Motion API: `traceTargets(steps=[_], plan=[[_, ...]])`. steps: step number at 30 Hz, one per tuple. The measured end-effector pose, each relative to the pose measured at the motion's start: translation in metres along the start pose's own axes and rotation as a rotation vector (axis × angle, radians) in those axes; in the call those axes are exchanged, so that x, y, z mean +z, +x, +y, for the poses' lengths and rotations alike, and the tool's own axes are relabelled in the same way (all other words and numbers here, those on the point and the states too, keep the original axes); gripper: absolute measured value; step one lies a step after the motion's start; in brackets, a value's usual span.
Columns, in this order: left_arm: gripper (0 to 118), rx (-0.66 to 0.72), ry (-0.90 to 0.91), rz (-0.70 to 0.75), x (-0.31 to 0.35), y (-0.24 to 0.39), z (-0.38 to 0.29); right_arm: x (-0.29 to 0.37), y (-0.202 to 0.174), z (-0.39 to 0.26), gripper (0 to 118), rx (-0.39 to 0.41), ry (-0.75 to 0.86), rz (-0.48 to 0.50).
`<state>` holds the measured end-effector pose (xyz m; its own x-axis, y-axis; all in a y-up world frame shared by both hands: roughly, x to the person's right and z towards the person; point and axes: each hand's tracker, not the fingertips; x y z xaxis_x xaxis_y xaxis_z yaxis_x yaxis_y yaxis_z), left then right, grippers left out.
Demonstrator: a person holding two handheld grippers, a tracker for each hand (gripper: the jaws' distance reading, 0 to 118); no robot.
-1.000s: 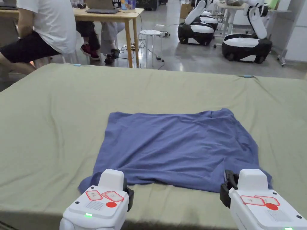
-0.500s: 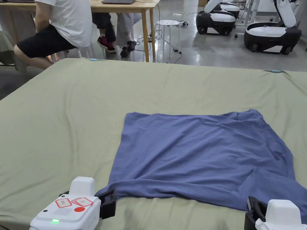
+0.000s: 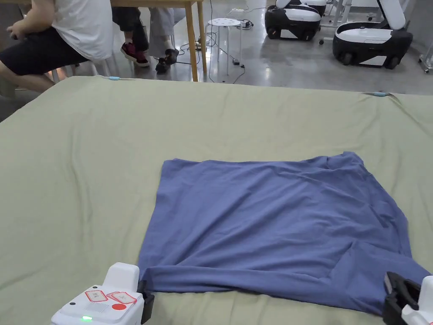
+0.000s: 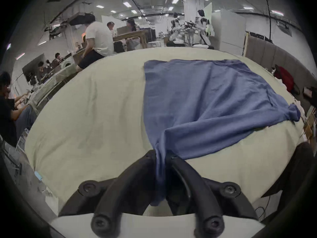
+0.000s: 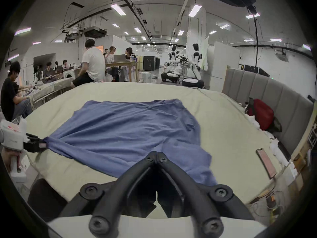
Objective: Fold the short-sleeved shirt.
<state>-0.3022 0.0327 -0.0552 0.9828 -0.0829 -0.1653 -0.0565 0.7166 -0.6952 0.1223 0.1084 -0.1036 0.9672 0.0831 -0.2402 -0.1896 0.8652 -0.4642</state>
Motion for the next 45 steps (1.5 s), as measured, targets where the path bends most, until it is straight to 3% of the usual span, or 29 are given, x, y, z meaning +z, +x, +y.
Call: traceTargets(steps=[5,8,9,10,11,12,14,15,20,21,22,23,24,26,28,34,41,45], plan=[[6,0.053,0.038,-0.010,0.017,-0.003,0.012,0.000,0.050,-0.005,0,0.082,-0.150,-0.110],[6,0.055,0.043,-0.001,0.016,0.001,0.011,-0.002,0.077,-0.016,2,0.048,-0.194,-0.145],[6,0.049,0.045,0.004,0.018,0.005,0.011,-0.002,0.084,-0.018,10,0.039,-0.206,-0.121],[6,0.044,0.044,0.011,0.018,0.008,0.010,-0.004,0.088,-0.020,32,0.029,-0.220,-0.111],[6,0.039,0.038,0.008,0.018,0.010,0.008,-0.006,0.092,-0.023,68,0.031,-0.229,-0.110],[6,0.036,0.027,0.007,0.017,0.011,0.007,-0.009,0.094,-0.025,88,0.041,-0.240,-0.097],[6,0.034,0.017,0.010,0.019,0.015,0.007,-0.020,0.098,-0.029,112,0.031,-0.245,-0.073],[6,0.036,0.015,0.007,0.020,0.015,0.007,-0.027,0.099,-0.030,113,0.013,-0.257,-0.051],[6,0.031,0.014,0.016,0.025,0.018,0.011,-0.072,0.097,-0.023,110,0.066,-0.363,0.013],[6,0.027,0.012,0.018,0.025,0.018,0.013,-0.077,0.096,-0.022,103,0.087,-0.390,0.021],[6,0.024,0.011,0.018,0.026,0.018,0.014,-0.082,0.097,-0.021,80,0.092,-0.420,0.041],[6,0.023,0.009,0.019,0.026,0.018,0.015,-0.084,0.097,-0.020,23,0.087,-0.436,0.027],[6,0.020,0.003,0.016,0.027,0.018,0.016,-0.084,0.095,-0.021,2,0.073,-0.418,0.006],[5,0.011,-0.005,0.013,0.030,0.015,0.020,-0.070,0.094,-0.019,2,0.069,-0.392,-0.002],[4,-0.013,-0.004,0.021,0.036,0.014,0.028,-0.057,0.098,-0.012,2,-0.022,-0.361,-0.002],[4,-0.054,0.047,0.036,0.039,0.008,0.075,-0.043,0.094,0.034,2,0.035,-0.247,-0.043],[4,-0.045,0.048,0.025,-0.014,0.003,0.154,-0.107,0.087,0.094,2,0.051,-0.175,-0.079],[4,-0.059,-0.090,0.032,-0.079,0.003,0.181,-0.175,0.090,0.093,2,0.081,-0.247,-0.099]])
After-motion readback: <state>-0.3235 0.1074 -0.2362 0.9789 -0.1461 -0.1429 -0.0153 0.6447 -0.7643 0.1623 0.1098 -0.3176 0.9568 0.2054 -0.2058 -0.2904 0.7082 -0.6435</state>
